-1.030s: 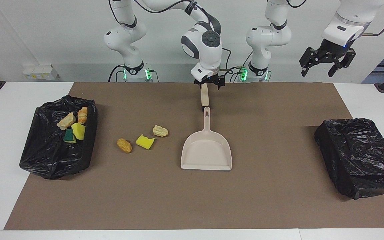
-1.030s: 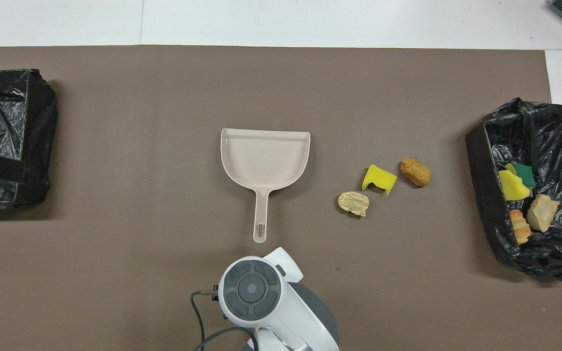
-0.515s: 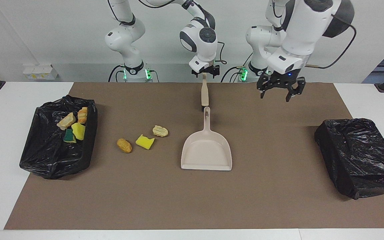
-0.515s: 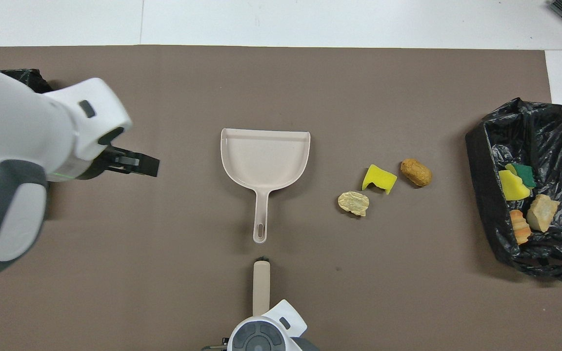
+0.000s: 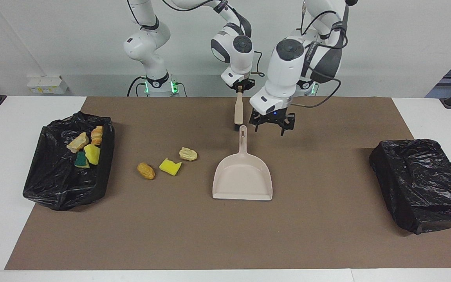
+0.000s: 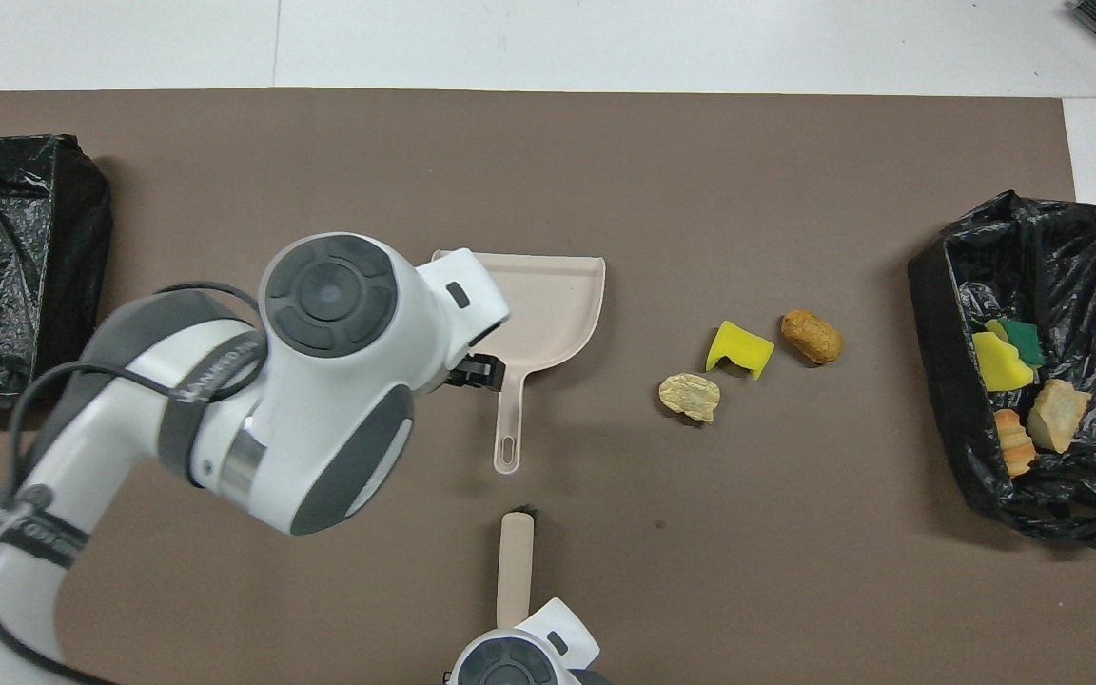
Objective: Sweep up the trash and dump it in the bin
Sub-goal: 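Reach the left gripper to the dustpan handle, then grasp the dustpan with the left gripper while the right gripper grasps the brush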
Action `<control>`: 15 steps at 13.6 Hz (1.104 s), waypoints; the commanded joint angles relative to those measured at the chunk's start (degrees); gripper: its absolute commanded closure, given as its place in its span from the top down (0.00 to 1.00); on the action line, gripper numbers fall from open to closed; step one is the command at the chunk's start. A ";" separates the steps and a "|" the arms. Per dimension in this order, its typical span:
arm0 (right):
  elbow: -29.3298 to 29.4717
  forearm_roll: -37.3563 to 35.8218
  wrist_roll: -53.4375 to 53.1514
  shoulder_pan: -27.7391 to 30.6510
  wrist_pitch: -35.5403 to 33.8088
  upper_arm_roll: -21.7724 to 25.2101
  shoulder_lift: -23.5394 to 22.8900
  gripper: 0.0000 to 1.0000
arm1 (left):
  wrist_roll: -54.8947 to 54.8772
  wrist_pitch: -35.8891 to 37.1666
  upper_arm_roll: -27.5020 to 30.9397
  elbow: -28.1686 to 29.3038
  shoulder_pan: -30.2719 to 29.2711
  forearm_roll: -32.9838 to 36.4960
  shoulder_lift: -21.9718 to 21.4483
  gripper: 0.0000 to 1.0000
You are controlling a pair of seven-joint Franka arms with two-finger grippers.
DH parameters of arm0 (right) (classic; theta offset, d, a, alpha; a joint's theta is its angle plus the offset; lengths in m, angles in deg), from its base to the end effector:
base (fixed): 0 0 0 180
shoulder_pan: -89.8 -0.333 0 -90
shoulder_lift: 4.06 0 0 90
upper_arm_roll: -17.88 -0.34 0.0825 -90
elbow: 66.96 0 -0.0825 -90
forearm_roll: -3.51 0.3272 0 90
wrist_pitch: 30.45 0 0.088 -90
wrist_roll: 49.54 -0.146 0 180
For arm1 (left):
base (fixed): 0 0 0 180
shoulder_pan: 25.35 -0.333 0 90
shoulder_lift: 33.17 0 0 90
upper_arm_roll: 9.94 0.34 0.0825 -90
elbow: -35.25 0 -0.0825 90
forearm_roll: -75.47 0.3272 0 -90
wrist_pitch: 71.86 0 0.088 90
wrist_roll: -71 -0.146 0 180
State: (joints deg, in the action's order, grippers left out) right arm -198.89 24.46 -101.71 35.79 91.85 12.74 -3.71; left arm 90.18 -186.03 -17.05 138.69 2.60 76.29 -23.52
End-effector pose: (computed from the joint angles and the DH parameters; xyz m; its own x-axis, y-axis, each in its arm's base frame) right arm 0.2055 0.3974 0.3635 0.9409 -0.0920 -0.3259 -0.1027 -0.9946 -0.0155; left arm 0.4631 -0.3189 0.4583 0.9607 -0.2771 0.0166 -0.2773 -0.9607 0.0138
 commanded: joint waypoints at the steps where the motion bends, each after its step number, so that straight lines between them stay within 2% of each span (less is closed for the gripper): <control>1: -0.61 1.38 -1.10 0.04 0.48 0.21 0.87 0.00 | 4.70 -8.07 1.05 5.71 4.12 0.23 1.41 1.00; 5: -1.65 -0.63 -1.28 4.78 -4.69 0.74 4.29 0.00 | 9.28 -12.47 1.05 7.82 5.54 0.23 3.88 1.00; 8: -6.73 -6.25 0.65 10.66 -11.45 0.65 13.49 0.00 | 10.26 -13.80 1.05 8.62 6.34 0.23 3.97 1.00; 9: -8.41 -7.40 2.92 13.03 -13.73 0.65 16.93 0.00 | 10.18 -13.71 1.05 8.88 6.34 0.23 3.97 0.90; 11: -9.04 -10.56 6.71 19.26 -18.74 0.65 20.29 0.00 | 10.00 -14.33 1.05 9.67 6.34 0.23 3.97 0.86; 12: -8.96 -12.23 9.07 22.86 -20.16 0.65 20.56 0.00 | 9.82 -14.68 1.05 9.76 6.25 0.23 3.97 0.77; 13: -8.95 -14.16 11.71 26.81 -20.35 0.65 20.56 0.00 | 9.65 -14.85 1.05 9.76 6.25 0.23 3.97 0.74; 15: -8.43 -19.68 19.33 33.33 -20.35 0.65 20.21 0.00 | 9.47 -14.77 1.05 9.85 6.25 0.23 3.97 0.57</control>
State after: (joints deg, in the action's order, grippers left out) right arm -206.92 8.67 -88.66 63.82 71.54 13.90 16.39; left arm 99.33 -199.21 -17.03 146.87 7.67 76.29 -18.70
